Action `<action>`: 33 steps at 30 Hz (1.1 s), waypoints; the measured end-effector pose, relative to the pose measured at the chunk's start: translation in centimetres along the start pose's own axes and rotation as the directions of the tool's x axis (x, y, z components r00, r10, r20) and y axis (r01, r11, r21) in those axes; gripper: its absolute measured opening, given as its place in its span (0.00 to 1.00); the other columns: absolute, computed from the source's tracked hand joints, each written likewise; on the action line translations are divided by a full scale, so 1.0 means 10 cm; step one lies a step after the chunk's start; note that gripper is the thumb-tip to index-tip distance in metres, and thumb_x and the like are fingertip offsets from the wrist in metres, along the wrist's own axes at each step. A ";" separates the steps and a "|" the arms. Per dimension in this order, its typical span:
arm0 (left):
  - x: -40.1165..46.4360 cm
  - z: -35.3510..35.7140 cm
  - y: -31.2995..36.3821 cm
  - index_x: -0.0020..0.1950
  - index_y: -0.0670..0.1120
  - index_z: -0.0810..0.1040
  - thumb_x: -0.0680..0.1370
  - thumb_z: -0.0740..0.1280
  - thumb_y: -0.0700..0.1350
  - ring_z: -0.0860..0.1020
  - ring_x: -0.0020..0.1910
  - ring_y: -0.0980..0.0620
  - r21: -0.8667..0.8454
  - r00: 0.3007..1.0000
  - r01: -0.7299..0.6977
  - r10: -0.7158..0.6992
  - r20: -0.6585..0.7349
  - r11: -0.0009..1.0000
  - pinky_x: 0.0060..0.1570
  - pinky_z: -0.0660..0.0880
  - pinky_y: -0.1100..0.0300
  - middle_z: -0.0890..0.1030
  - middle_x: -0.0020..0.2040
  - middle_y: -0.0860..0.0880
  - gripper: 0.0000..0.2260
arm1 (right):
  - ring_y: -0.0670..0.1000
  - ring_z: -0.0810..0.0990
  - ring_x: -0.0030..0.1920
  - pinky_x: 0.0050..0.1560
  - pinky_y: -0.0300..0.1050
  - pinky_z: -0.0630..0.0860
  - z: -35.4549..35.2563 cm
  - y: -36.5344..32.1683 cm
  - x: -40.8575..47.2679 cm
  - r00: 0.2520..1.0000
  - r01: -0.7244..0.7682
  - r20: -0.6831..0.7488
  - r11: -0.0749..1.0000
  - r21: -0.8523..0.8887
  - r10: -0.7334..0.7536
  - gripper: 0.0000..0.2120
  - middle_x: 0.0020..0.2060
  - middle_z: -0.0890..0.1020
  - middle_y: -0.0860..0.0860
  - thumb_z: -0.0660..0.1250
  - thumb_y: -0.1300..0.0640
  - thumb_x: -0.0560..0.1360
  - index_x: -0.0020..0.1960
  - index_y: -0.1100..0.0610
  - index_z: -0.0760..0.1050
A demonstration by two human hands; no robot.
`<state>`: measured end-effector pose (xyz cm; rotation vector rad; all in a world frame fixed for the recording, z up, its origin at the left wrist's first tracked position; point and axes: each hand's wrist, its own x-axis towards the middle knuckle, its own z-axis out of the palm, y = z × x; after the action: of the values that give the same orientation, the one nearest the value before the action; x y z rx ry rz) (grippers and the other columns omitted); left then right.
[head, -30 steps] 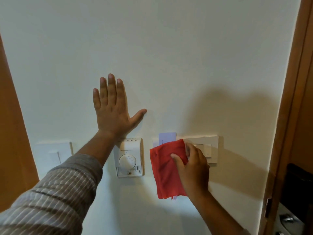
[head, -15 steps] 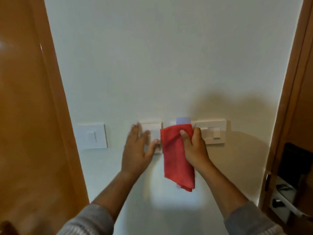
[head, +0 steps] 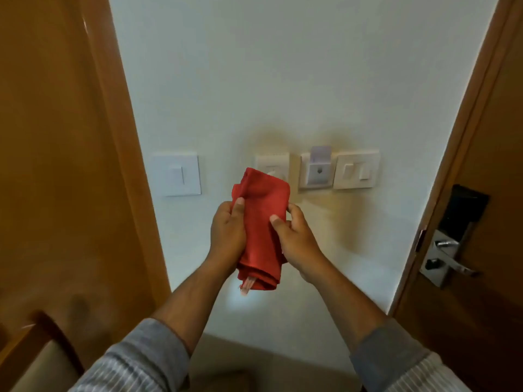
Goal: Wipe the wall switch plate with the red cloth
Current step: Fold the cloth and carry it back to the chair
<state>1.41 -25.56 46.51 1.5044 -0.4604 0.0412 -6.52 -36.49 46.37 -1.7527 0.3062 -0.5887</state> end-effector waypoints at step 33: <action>-2.62 -2.14 -4.72 0.66 0.46 0.72 0.85 0.58 0.52 0.78 0.50 0.49 0.449 0.595 0.767 -0.769 -0.232 0.459 0.49 0.70 0.57 0.78 0.53 0.52 0.14 | 0.55 0.78 0.62 0.64 0.56 0.75 2.50 4.44 -2.28 0.644 -0.593 0.347 0.731 -0.337 0.682 0.23 0.66 0.77 0.55 0.58 0.62 0.83 0.76 0.53 0.61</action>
<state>-2.30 -2.18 -6.52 2.1324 0.3257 -0.6202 -7.66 -16.18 -5.63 -1.7484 0.6381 0.3914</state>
